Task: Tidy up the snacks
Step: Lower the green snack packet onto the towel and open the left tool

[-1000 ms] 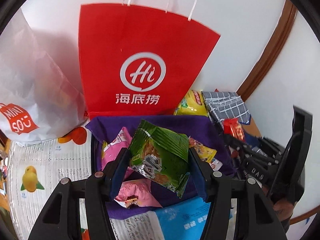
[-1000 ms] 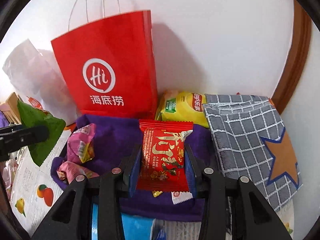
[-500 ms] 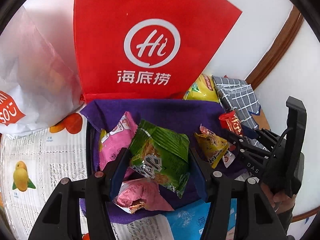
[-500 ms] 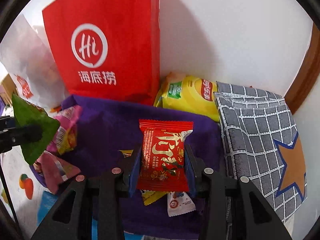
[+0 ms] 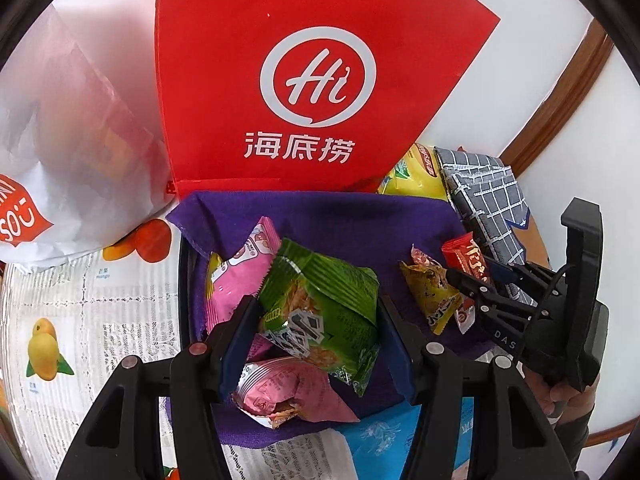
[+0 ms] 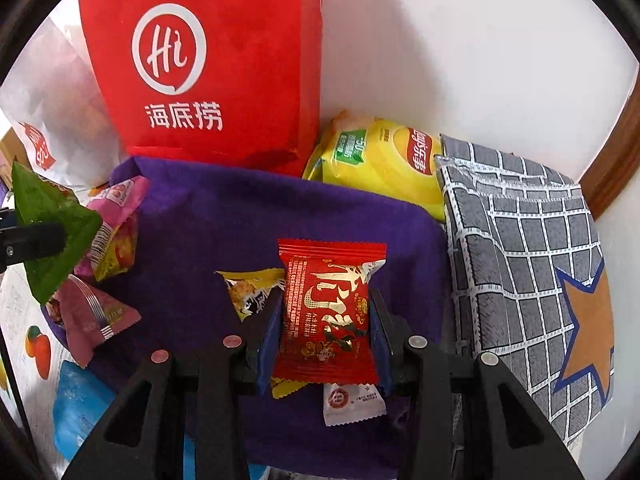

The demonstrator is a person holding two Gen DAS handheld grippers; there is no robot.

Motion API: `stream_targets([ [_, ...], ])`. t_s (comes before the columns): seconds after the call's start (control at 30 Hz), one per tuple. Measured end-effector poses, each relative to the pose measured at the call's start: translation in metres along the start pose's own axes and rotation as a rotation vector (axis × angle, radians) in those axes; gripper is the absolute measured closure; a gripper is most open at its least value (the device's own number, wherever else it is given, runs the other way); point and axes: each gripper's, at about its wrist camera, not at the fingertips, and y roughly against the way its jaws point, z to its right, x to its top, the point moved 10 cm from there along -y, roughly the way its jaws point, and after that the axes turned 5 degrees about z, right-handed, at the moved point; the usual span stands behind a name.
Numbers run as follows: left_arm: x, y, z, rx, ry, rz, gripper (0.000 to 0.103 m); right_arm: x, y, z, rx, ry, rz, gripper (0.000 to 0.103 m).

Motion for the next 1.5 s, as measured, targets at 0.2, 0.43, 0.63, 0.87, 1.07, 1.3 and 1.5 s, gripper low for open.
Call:
stream_targets([
  [0.2,-0.001,-0.001,0.001,-0.003,-0.004,-0.006,0.046,-0.003,-0.002,0.002,0.000,-0.004,-0.020,0.062],
  [0.43,-0.004,-0.006,0.003,0.000,-0.012,-0.019,0.046,-0.005,-0.005,0.000,-0.001,0.007,-0.028,0.062],
  [0.63,-0.006,-0.008,0.005,0.002,-0.019,-0.026,0.046,-0.005,-0.007,-0.002,0.001,0.014,-0.027,0.062],
  [0.87,-0.007,-0.009,0.005,-0.001,-0.029,-0.036,0.046,-0.003,-0.005,-0.003,-0.004,0.017,-0.020,0.060],
  [1.07,-0.008,-0.011,0.007,-0.005,-0.038,-0.041,0.045,0.000,0.001,-0.007,0.005,0.033,0.001,0.056],
  [1.3,-0.013,-0.016,0.011,-0.007,-0.054,-0.064,0.045,0.006,0.014,-0.008,0.026,0.020,0.027,0.055],
  [1.5,-0.017,-0.019,0.017,-0.001,-0.080,-0.078,0.045,0.012,0.027,-0.008,0.035,0.012,0.063,0.051],
])
